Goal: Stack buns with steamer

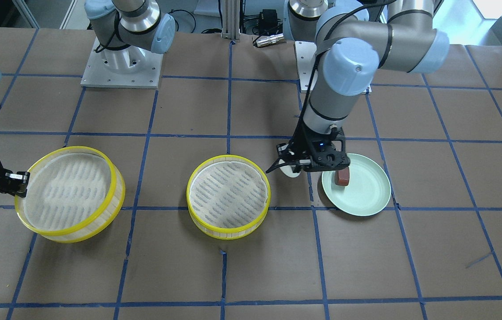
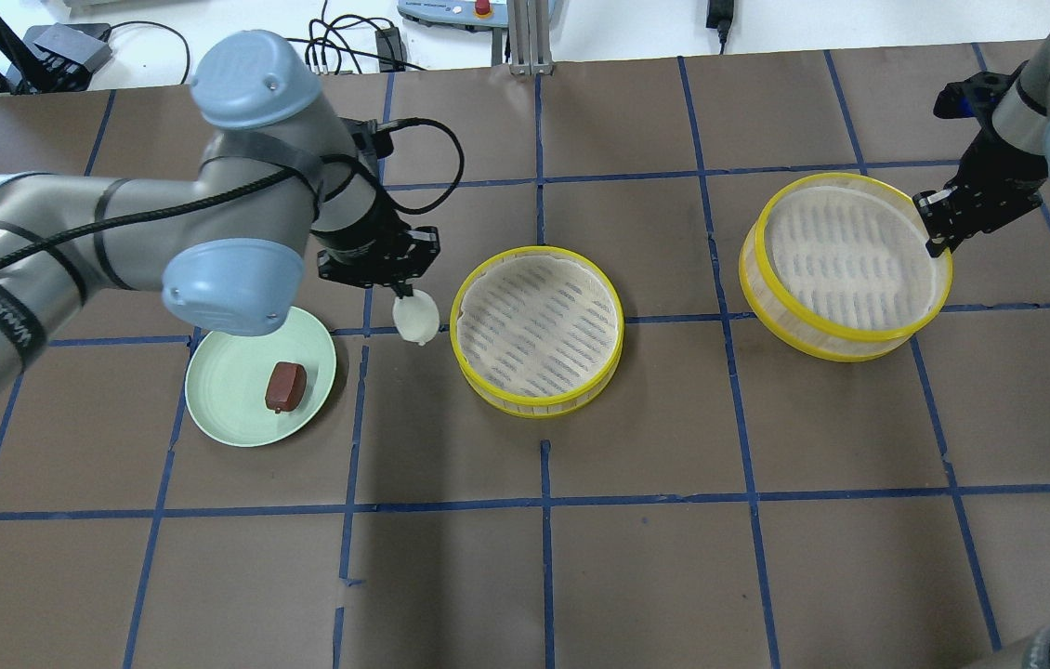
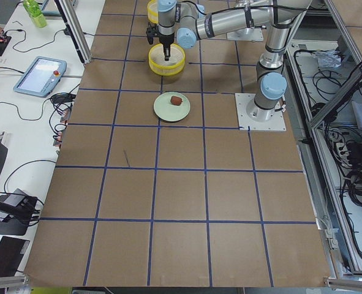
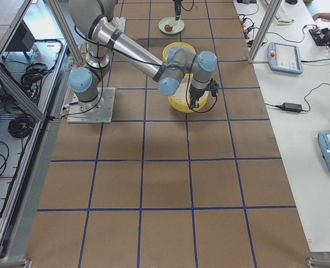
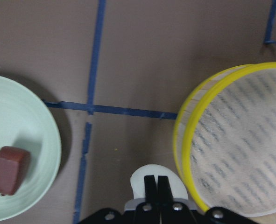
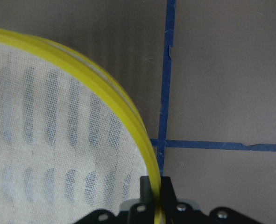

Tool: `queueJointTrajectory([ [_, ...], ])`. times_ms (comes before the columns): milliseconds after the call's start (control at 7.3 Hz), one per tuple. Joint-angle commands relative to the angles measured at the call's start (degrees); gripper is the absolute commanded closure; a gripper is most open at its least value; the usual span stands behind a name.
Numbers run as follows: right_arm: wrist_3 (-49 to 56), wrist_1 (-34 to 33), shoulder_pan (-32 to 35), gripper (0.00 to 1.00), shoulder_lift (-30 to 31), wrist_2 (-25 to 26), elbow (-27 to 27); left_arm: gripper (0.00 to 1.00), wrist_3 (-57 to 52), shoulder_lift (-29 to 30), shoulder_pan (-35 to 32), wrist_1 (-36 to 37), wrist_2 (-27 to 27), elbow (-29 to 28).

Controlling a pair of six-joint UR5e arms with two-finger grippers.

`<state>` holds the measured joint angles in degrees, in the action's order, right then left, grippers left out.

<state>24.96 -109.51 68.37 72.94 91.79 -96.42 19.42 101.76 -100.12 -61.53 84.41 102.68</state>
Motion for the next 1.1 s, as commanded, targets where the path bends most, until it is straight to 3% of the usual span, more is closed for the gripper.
queueJointTrajectory([
  [0, -0.18, 0.61, 0.45, 0.93, 0.54, -0.12, 0.18, 0.81, 12.08, 7.72, -7.52, 9.37, -0.83, -1.33],
  [137, -2.52, 0.70, 2.11, 0.93, 0.97, -0.20, 0.35, 0.01, 12.74, 8.27, -8.07, 9.76, -0.13, -1.25],
  [274, -5.07, 0.26, 6.47, 0.93, 1.33, -0.12, 0.44, 0.00, 10.74, 6.97, -7.99, 9.85, -0.04, -1.25],
  [411, -7.88, 0.43, 9.39, 0.93, 1.42, -0.20, 0.53, 0.00, 2.11, 6.52, -6.94, 9.85, 4.31, -0.47],
  [548, -11.39, 0.44, 12.12, 0.93, 1.85, -0.29, 0.79, 0.00, -10.42, 6.26, -2.23, 9.42, 11.75, 0.32],
  [959, -32.27, -0.61, 27.47, 0.93, 1.86, -0.47, 1.67, 0.02, -37.46, -1.89, 18.67, 9.67, 12.35, 13.82],
])
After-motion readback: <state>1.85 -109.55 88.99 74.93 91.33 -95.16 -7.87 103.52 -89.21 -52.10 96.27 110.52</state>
